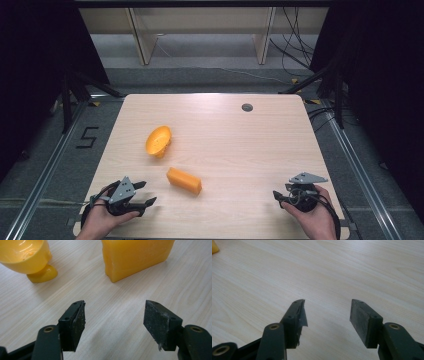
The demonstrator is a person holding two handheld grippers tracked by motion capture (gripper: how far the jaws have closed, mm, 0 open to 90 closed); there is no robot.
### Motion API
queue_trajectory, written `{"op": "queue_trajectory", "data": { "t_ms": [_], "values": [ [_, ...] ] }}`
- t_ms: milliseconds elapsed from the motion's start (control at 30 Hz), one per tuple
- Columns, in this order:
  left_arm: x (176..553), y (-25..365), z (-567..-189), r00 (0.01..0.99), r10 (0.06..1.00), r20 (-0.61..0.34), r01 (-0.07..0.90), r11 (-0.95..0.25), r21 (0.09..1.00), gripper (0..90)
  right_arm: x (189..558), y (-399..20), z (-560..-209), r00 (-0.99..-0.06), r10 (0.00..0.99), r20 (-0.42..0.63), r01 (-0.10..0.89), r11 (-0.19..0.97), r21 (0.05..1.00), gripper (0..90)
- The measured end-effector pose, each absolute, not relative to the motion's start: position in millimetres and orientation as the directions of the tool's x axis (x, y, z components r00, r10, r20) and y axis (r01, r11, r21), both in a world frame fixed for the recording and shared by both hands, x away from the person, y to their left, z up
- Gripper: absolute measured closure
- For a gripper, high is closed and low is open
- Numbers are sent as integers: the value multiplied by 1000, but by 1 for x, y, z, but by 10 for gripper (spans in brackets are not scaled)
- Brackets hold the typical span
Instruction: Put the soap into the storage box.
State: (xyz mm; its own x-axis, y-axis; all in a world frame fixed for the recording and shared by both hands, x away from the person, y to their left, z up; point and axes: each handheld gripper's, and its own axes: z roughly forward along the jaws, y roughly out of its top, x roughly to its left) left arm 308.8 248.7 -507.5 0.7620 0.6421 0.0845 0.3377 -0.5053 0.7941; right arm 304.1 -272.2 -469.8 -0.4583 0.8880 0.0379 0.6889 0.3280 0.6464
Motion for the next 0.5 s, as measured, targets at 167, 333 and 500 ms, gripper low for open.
{"op": "queue_trajectory", "data": {
  "t_ms": [167, 333, 500],
  "values": [
    [311, 245, -508, 780, 620, 81, 332, -520, 787, 329, 304, -272, -470, -458, 888, 39, 692, 329, 643, 458],
    [317, 240, -508, 791, 607, 83, 312, -516, 798, 317, 304, -272, -469, -454, 890, 37, 691, 325, 645, 458],
    [329, 241, -501, 838, 539, 91, 293, -583, 758, 296, 304, -271, -468, -441, 896, 60, 705, 304, 641, 457]
  ]
}}
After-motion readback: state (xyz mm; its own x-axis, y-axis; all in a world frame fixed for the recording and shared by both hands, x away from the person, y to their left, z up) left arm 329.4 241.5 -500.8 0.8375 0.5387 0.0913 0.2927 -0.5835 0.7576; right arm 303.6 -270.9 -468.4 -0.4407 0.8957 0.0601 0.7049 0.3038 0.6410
